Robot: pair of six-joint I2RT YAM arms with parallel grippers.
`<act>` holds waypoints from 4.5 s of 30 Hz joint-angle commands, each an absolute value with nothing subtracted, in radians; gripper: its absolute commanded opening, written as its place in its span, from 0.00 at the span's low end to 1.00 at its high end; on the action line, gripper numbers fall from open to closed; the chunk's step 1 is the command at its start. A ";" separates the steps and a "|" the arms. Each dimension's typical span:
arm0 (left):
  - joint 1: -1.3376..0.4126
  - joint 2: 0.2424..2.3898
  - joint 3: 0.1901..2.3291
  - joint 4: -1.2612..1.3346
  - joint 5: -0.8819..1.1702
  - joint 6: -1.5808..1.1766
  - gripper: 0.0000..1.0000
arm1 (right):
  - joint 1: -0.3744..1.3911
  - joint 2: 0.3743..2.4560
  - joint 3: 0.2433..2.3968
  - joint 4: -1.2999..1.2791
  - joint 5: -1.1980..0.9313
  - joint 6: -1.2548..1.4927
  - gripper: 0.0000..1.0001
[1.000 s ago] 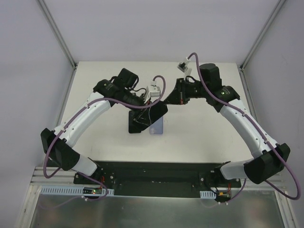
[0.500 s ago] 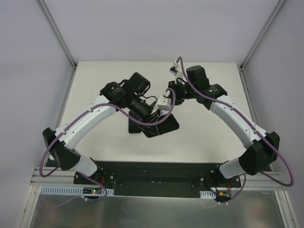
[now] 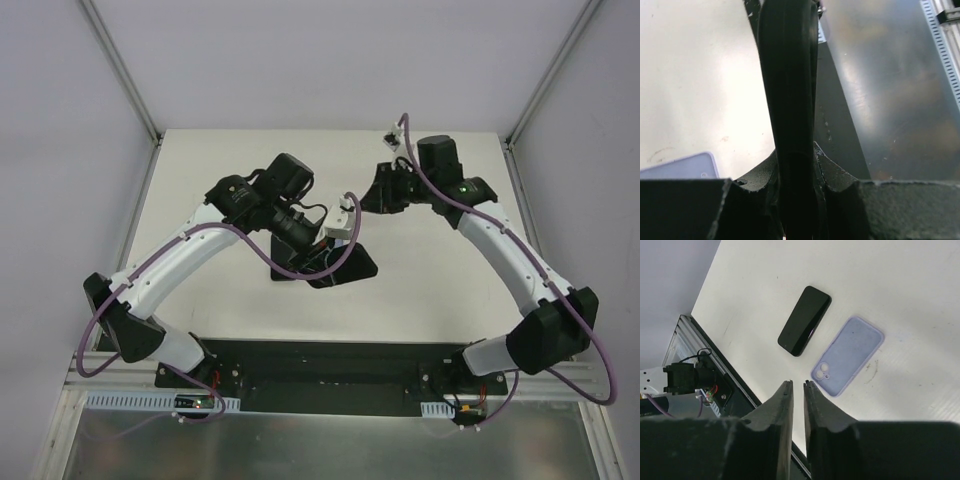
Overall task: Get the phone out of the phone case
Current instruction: Remove the phone case from the phone.
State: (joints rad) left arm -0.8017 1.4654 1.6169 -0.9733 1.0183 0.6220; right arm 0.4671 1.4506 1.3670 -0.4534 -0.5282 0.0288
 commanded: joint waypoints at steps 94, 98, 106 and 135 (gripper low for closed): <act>-0.746 1.390 1.615 -0.815 0.822 0.450 0.00 | 0.400 1.276 1.181 -0.293 -1.022 -0.089 0.00; -0.724 1.393 1.618 -0.796 0.880 0.417 0.00 | 0.429 1.266 1.186 -0.369 -0.979 -0.185 0.00; -0.707 1.411 1.635 -0.762 0.922 0.374 0.00 | 0.479 1.256 1.180 -0.420 -0.943 -0.256 0.00; -0.632 1.394 1.618 -0.664 0.899 0.296 0.00 | 0.535 1.296 1.127 -0.439 -1.111 -0.242 0.57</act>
State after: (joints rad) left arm -0.6785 1.4681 1.5513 -1.0004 0.8661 0.3023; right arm 0.4870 1.2533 1.1881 -0.2539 -0.9859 -0.2554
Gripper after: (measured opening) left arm 0.183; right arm 0.563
